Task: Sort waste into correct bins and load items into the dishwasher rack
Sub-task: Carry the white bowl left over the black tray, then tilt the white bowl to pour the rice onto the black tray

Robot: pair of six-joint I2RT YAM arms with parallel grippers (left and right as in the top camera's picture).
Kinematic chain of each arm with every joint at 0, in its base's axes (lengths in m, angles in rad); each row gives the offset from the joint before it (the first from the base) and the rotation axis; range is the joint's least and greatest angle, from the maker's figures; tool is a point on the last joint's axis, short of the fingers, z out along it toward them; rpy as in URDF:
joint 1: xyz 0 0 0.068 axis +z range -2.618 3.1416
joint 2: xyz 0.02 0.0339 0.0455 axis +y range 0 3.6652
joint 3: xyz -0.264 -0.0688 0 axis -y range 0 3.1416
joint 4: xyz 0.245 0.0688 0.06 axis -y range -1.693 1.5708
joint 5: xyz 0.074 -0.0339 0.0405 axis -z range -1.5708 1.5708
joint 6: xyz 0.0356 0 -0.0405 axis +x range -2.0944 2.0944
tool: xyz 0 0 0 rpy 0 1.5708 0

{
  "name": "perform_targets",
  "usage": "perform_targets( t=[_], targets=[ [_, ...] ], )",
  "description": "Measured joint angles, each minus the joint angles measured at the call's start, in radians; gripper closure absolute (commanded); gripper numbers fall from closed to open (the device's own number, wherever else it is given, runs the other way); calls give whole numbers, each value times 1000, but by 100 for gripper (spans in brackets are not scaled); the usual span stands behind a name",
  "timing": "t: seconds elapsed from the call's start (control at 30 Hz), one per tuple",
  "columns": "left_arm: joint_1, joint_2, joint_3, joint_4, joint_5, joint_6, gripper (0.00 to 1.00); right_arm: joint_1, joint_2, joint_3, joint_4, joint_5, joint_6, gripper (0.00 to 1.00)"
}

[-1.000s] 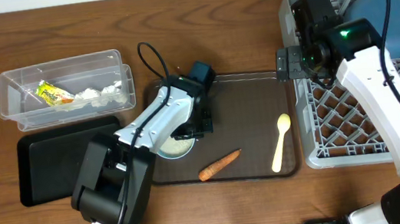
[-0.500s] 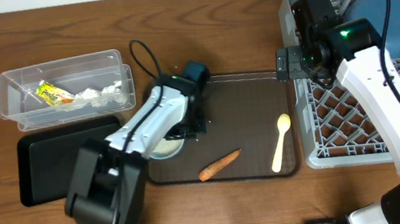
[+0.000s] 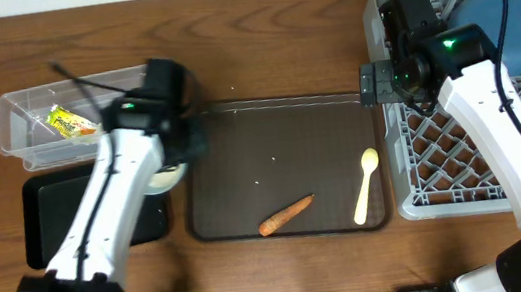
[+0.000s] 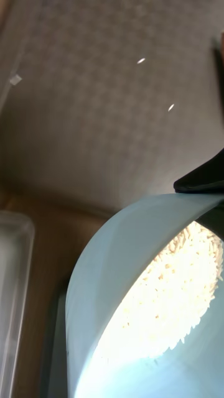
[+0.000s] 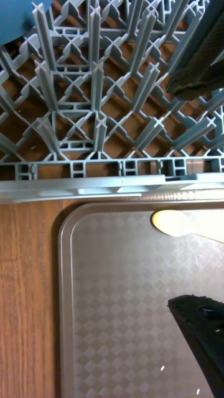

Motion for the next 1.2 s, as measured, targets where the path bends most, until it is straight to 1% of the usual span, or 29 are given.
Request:
perform_targets(
  t=[0.27,0.37,0.63,0.7,0.83,1.0,1.2],
  targets=[
    [265,-8,0,2,163,82,94,0,0,0,0,0,-5,1],
    [359,-8,0,9,270,132,94,0,0,0,0,0,-10,1],
    [579,-8,-36,27,620,301,94,0,0,0,1,0,-11,1],
    [629,-8,-69,55,701,330,94,0,0,0,1,0,-11,1],
    [739,-8,-177,158,860,368,94,0,0,0,1,0,-12,1],
    [854,-8,-318,302,1065,381,94,0,0,0,1,0,-13,1],
    [953,-8,-434,443,1295,390,94,0,0,0,1,0,-14,1]
  ],
)
